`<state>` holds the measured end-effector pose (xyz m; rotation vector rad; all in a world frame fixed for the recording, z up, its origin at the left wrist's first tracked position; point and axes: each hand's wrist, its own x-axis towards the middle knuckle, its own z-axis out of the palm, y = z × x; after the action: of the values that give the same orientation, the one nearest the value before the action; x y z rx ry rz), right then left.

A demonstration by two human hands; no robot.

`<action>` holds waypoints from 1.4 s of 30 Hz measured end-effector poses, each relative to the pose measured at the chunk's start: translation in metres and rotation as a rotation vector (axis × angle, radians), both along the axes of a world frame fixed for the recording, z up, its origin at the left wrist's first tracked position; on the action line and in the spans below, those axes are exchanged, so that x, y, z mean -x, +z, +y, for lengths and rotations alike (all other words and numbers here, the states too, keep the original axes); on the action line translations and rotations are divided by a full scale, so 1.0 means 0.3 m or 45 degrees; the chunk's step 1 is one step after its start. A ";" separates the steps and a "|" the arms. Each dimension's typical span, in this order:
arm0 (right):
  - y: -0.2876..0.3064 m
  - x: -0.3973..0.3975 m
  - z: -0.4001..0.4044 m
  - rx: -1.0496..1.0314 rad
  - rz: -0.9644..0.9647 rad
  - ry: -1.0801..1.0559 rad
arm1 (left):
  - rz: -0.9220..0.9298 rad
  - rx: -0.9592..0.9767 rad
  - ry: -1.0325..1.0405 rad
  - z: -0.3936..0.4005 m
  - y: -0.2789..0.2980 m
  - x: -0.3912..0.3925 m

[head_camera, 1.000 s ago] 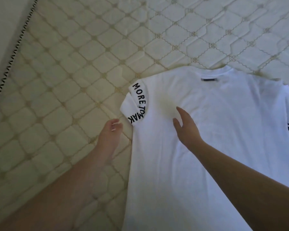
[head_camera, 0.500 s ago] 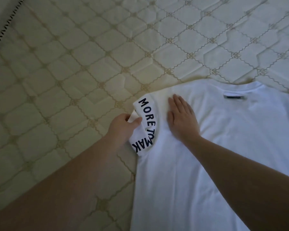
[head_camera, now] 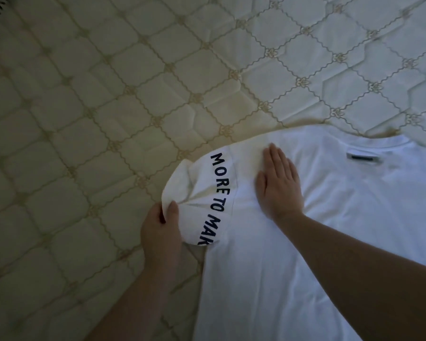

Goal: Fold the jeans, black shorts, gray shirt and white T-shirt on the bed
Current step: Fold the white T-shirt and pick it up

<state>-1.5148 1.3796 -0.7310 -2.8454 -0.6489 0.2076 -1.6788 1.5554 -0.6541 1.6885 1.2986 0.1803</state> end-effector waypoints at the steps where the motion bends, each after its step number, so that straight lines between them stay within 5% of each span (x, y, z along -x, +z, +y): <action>1: 0.000 0.000 0.001 0.002 -0.003 -0.001 | 0.030 0.054 0.042 -0.008 -0.008 0.036; 6: 0.001 0.000 0.005 0.016 -0.008 -0.012 | 0.151 0.317 0.211 -0.022 -0.057 0.116; 8: -0.001 -0.002 0.006 0.018 -0.013 -0.015 | 0.103 0.163 0.124 0.003 -0.048 0.094; 12: -0.001 0.000 0.009 -0.002 -0.030 -0.019 | 0.205 -0.536 -0.561 0.119 -0.049 -0.027; 17: -0.006 0.000 0.010 -0.012 -0.050 -0.020 | 0.399 -0.597 -1.152 0.225 -0.070 -0.203; 20: -0.009 0.000 0.009 -0.016 -0.061 -0.013 | 0.362 -0.346 -1.151 0.306 -0.047 -0.257; 25: -0.013 -0.001 0.007 -0.013 -0.060 -0.008 | 0.405 -0.483 -1.063 0.377 -0.048 -0.257; 30: -0.013 0.000 0.006 -0.018 -0.051 -0.003 | 0.419 -0.228 -0.795 0.331 -0.074 -0.138; 36: -0.011 0.005 0.006 -0.006 -0.036 -0.007 | 0.207 -1.076 -1.214 0.172 -0.032 -0.042; 39: -0.014 0.003 0.005 -0.019 -0.034 -0.010 | 0.140 -0.998 -1.495 -0.015 -0.068 0.020; 42: -0.021 -0.004 0.003 -0.001 -0.024 0.015 | 0.401 -0.892 -1.645 -0.122 -0.116 0.112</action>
<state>-1.5137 1.3805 -0.7372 -2.8464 -0.6689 0.1827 -1.7123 1.5189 -0.6890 2.9060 0.0827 -0.4680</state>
